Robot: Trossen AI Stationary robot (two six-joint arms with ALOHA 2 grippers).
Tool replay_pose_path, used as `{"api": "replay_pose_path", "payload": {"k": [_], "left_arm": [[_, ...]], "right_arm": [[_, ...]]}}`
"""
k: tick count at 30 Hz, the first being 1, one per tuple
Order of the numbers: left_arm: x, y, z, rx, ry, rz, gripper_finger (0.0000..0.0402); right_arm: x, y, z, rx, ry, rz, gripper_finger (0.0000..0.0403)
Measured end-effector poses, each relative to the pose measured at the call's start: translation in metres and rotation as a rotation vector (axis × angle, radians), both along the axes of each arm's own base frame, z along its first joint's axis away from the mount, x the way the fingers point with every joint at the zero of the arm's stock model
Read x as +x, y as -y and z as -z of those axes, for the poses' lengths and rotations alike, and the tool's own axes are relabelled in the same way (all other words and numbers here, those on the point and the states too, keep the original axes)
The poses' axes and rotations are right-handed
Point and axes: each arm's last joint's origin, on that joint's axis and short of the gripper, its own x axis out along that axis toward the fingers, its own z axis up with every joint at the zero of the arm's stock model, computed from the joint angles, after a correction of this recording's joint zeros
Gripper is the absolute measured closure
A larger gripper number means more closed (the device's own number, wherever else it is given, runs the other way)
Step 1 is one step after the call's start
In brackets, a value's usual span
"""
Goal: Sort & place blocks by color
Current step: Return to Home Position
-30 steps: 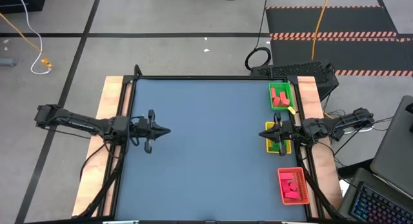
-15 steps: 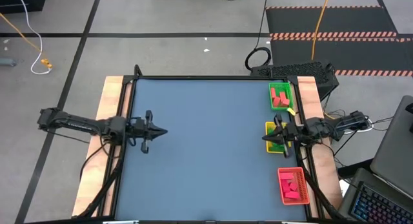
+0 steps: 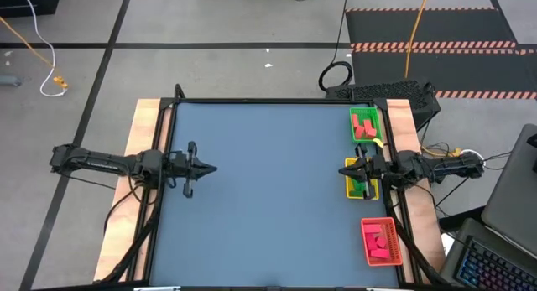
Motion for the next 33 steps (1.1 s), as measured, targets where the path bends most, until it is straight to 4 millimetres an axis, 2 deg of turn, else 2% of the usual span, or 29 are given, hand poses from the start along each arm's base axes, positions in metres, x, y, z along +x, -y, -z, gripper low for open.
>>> {"api": "replay_pose_path", "payload": {"k": [7,13,20,27,33], "left_arm": [[0.0,-0.004,0.001,-0.011,-0.013,0.05,0.0397],[0.0,-0.007,0.002,-0.046,-0.021,0.03,0.0397],[-0.001,-0.009,0.014,-0.061,-0.144,-0.037,0.0397],[-0.001,-0.009,0.017,-0.051,-0.176,-0.055,0.0396],[-0.001,-0.009,0.009,-0.019,-0.091,-0.048,0.0396]], "right_arm": [[0.001,0.005,0.004,0.035,-0.046,-0.035,0.0403],[0.001,0.007,0.007,0.046,-0.076,-0.012,0.0403],[0.003,0.008,0.01,0.046,-0.113,0.013,0.0403],[0.005,0.008,0.013,0.061,-0.15,0.013,0.0403],[0.006,0.008,0.014,0.064,-0.162,0.013,0.0403]]}}
